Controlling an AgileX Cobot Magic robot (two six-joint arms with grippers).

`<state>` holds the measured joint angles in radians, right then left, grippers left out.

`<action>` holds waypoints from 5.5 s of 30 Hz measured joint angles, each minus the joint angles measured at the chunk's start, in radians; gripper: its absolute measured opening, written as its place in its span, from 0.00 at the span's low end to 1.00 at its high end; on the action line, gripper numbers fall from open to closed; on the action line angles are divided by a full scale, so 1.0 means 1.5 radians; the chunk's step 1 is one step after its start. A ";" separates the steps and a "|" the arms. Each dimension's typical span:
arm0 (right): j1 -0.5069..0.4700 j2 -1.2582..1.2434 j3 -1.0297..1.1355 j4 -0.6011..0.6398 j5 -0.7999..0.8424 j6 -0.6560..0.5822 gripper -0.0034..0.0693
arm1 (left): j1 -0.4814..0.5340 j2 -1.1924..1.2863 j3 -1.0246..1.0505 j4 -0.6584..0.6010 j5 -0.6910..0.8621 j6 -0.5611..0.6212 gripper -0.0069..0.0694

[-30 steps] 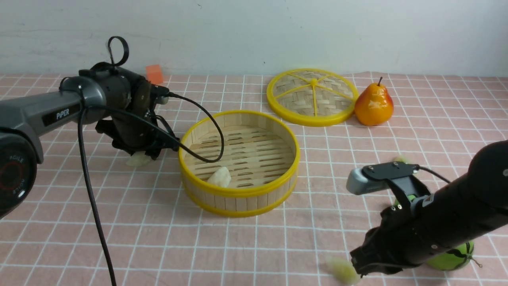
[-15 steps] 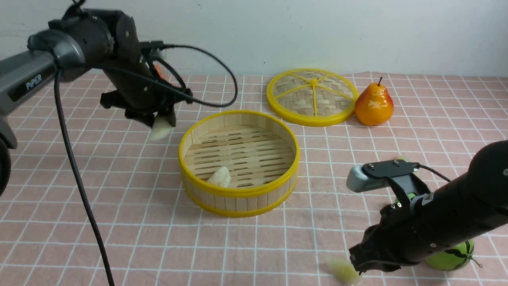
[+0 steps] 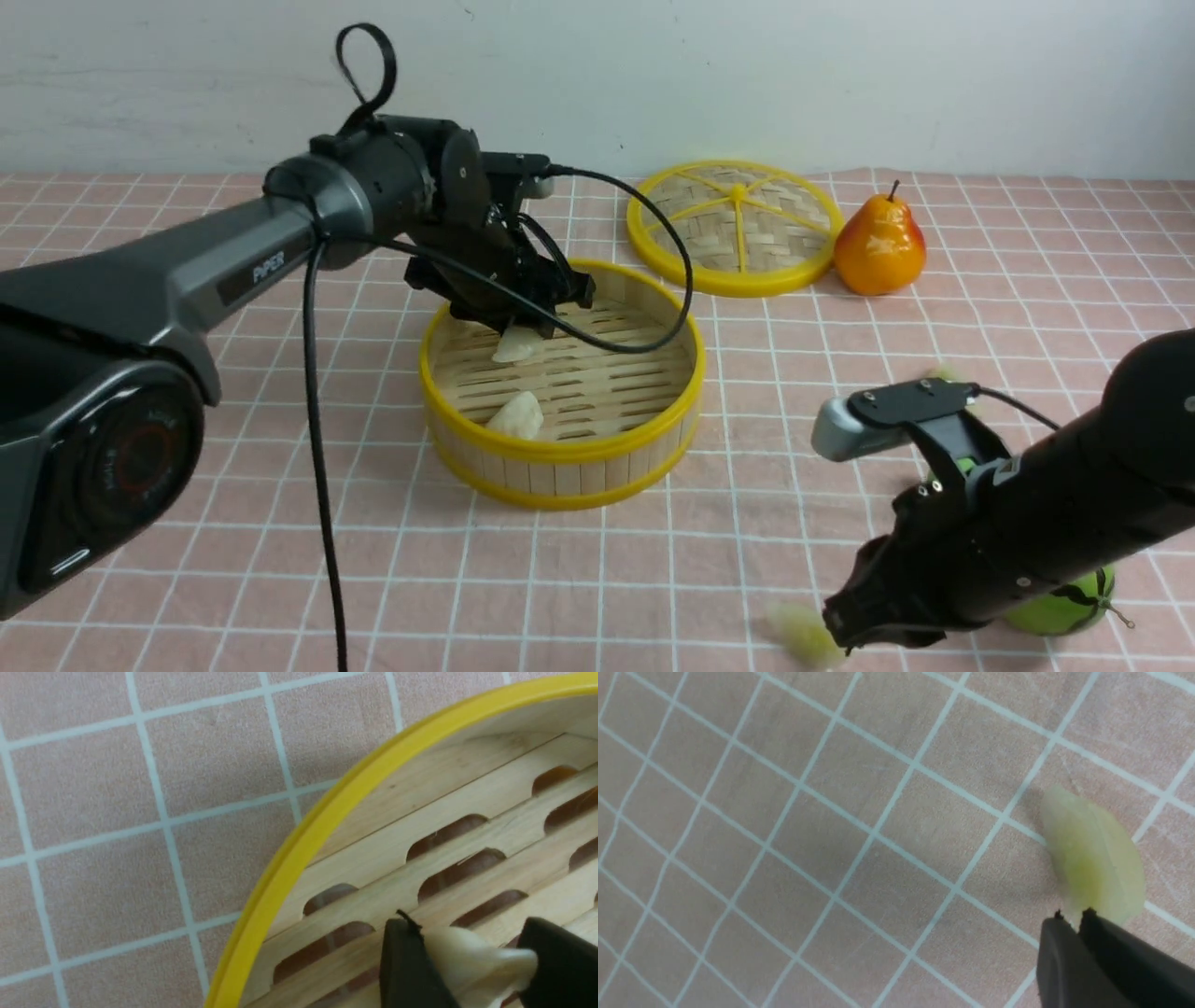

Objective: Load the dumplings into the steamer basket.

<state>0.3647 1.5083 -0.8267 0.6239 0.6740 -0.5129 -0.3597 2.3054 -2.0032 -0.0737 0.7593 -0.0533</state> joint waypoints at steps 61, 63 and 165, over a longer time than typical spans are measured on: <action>-0.043 0.344 -0.653 -0.099 0.030 0.035 0.32 | -0.005 -1.286 1.054 0.239 -0.075 -0.301 0.07; -0.001 0.365 -0.675 -0.092 0.023 0.033 0.32 | -0.005 -1.287 1.054 0.242 -0.083 -0.303 0.07; 0.124 -0.207 -0.348 -0.271 0.189 0.195 0.02 | -0.005 -1.290 1.054 0.240 -0.117 -0.310 0.08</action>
<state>0.5509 1.1973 -1.3486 0.2176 0.9578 -0.2200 -0.3673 0.3701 -0.4218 0.2859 0.5840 -0.5188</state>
